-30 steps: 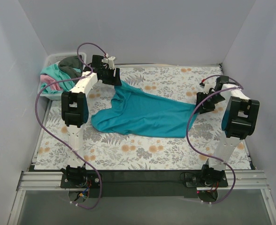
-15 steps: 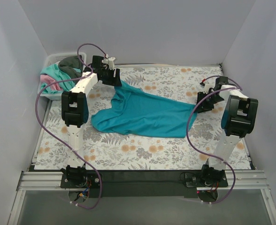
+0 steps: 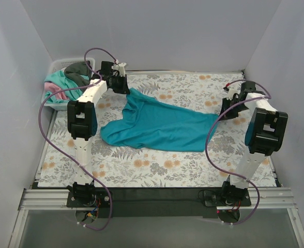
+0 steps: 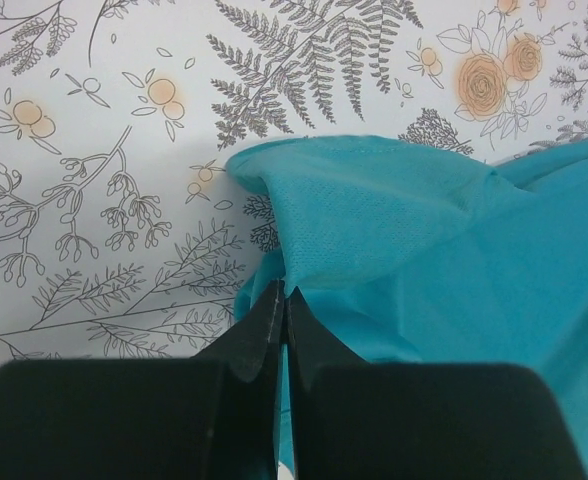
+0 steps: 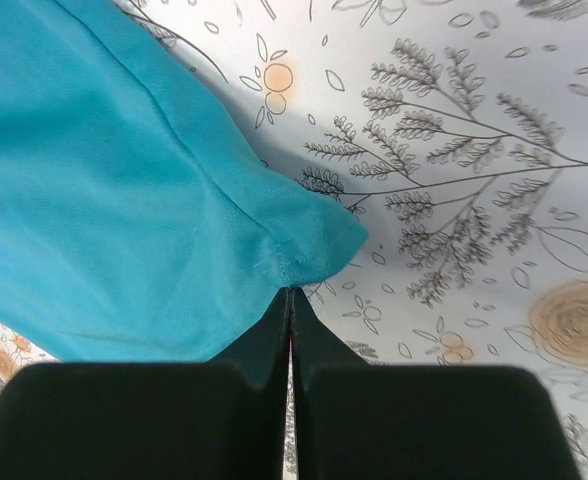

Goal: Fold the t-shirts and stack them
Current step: Flatten the tshirt out

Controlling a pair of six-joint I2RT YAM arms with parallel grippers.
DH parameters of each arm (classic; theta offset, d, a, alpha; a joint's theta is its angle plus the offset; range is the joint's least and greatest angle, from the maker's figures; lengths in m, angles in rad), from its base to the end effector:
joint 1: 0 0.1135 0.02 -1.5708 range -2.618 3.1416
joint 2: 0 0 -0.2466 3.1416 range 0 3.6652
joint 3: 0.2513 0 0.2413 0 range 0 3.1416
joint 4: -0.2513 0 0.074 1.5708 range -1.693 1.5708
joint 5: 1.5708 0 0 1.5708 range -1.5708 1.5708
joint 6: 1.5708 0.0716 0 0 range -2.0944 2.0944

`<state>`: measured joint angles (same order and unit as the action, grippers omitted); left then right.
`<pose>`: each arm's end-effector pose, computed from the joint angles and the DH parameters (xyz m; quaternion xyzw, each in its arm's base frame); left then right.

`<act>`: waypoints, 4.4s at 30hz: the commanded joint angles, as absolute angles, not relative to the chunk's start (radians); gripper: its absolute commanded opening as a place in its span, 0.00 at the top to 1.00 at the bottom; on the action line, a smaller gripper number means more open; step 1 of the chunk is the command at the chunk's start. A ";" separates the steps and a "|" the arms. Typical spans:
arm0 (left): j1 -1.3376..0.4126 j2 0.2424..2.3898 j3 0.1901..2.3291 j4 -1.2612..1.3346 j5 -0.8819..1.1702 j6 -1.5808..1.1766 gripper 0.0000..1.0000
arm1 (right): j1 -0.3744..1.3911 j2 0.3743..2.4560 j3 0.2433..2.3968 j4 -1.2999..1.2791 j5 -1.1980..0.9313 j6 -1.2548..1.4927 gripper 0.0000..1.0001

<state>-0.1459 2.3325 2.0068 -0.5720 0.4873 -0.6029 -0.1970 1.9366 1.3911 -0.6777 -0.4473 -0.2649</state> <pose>0.5060 -0.1082 0.1667 -0.1299 0.9103 -0.3291 0.2150 0.3849 -0.0452 0.1435 -0.0709 0.9586 0.1740 0.2141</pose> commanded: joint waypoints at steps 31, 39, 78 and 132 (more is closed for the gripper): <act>-0.115 2.307 2.046 -0.543 0.594 -0.667 1.00 | -0.239 1.856 1.546 -0.718 -0.480 -0.308 0.99; -0.009 2.153 2.259 -0.546 0.569 -0.700 1.00 | -0.248 1.803 1.820 -0.790 -0.463 -0.360 0.99; -0.908 1.488 1.373 -1.083 0.784 -0.189 1.00 | -0.112 1.597 1.602 -0.816 -0.597 -0.433 0.46; -0.055 1.844 1.453 -0.649 0.564 -0.532 1.00 | -0.051 1.697 1.246 -0.911 -0.502 -0.580 0.55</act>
<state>-0.0544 1.8740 1.4471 -0.6579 0.5392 -0.5255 -0.0643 1.7031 1.3209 -0.8845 -0.4431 -0.5495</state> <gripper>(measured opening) 0.012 0.453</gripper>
